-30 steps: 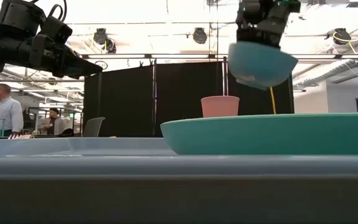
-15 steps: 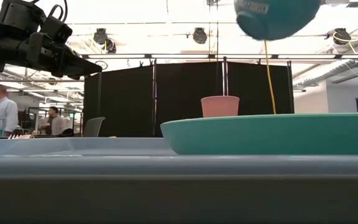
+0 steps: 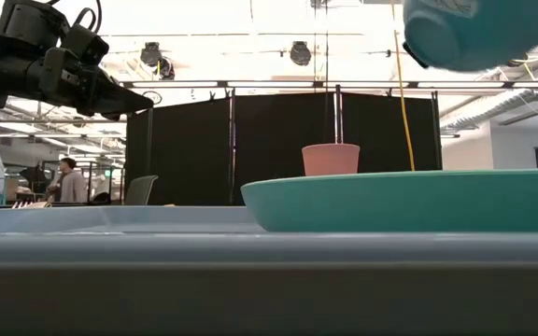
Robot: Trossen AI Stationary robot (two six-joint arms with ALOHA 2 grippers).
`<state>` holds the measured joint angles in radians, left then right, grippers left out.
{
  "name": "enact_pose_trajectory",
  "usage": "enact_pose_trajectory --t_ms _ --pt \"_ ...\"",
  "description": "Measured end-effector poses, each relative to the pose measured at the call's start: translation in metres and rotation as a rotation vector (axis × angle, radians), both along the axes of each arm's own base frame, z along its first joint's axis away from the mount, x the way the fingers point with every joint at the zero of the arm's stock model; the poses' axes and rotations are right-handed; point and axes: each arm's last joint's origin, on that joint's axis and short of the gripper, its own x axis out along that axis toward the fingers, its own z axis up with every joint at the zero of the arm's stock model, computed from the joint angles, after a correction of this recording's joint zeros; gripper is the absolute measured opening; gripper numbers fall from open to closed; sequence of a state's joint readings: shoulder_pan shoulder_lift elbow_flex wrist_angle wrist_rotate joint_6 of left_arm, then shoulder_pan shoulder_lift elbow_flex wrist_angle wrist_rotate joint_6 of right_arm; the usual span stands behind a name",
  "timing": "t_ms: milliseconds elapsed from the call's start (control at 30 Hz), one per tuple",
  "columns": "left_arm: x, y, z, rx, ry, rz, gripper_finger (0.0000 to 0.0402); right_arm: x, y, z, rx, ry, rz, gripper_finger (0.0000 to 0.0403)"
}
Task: Set up tray
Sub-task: Put the blue bowl on top of the light blue plate on the blue tray
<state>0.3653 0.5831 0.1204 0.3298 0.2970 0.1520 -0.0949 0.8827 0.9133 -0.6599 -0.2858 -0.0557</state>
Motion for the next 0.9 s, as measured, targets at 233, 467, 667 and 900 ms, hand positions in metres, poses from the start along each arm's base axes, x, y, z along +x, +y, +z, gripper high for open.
enact_pose_trajectory --t_ms 233,467,667,900 --pt "0.0 0.0 0.0 0.001 -0.002 0.0 0.0024 -0.006 0.009 -0.033 0.023 -0.056 0.032 0.0003" --pt "0.0 0.0 0.0 -0.004 -0.002 0.0 0.0024 0.007 0.021 -0.034 0.107 -0.134 0.043 0.0003" --pt "0.0 0.0 0.0 -0.017 -0.003 0.001 0.0024 0.034 0.039 -0.042 0.166 -0.077 0.026 0.0003" --pt "0.0 -0.001 0.0 -0.028 -0.004 -0.015 0.0024 0.075 0.06 -0.03 0.121 0.171 -0.004 0.0003"
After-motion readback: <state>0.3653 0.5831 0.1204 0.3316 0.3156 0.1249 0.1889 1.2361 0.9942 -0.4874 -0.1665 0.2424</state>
